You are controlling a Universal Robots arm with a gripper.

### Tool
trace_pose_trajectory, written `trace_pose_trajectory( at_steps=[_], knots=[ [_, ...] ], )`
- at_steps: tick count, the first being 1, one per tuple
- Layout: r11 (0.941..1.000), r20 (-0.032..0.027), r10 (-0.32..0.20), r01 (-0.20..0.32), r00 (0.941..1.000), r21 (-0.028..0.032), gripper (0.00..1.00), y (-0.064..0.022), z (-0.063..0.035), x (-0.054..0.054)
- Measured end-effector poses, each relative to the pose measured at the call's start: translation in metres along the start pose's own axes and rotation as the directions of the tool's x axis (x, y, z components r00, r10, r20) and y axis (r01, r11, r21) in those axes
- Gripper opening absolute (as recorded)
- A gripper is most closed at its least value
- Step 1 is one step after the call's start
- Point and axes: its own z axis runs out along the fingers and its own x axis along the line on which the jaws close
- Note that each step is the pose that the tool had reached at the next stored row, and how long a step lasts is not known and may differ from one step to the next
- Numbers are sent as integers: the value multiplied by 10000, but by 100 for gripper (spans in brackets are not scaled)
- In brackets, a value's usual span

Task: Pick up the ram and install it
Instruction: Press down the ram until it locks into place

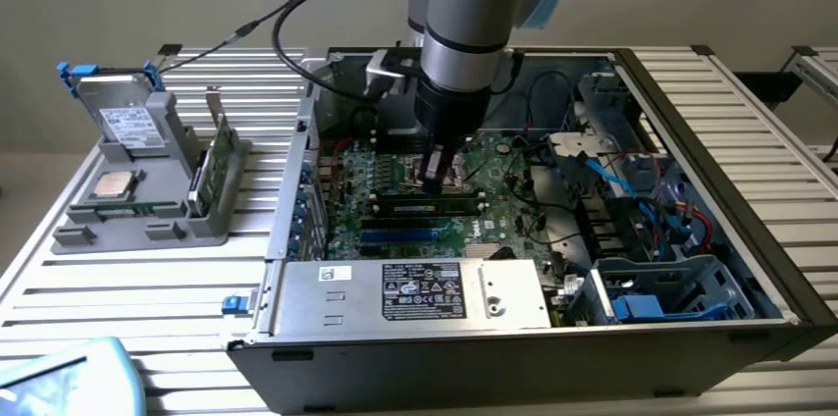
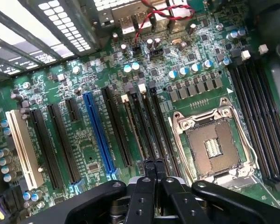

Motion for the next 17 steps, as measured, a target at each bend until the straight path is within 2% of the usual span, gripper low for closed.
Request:
trace_pose_trajectory(
  at_steps=[3, 7, 12, 17],
  knots=[
    [9990, 42, 449, -449, 9990, 6, 10, 0, 0, 0],
    [9941, 103, 1086, -1086, 9940, 11, 10, 0, 0, 0],
    [9834, 166, 1812, -1812, 9833, 16, 10, 0, 1, 0],
    [9703, 153, 2417, -2418, 9702, 56, 10, 0, 0, 0]
  ],
)
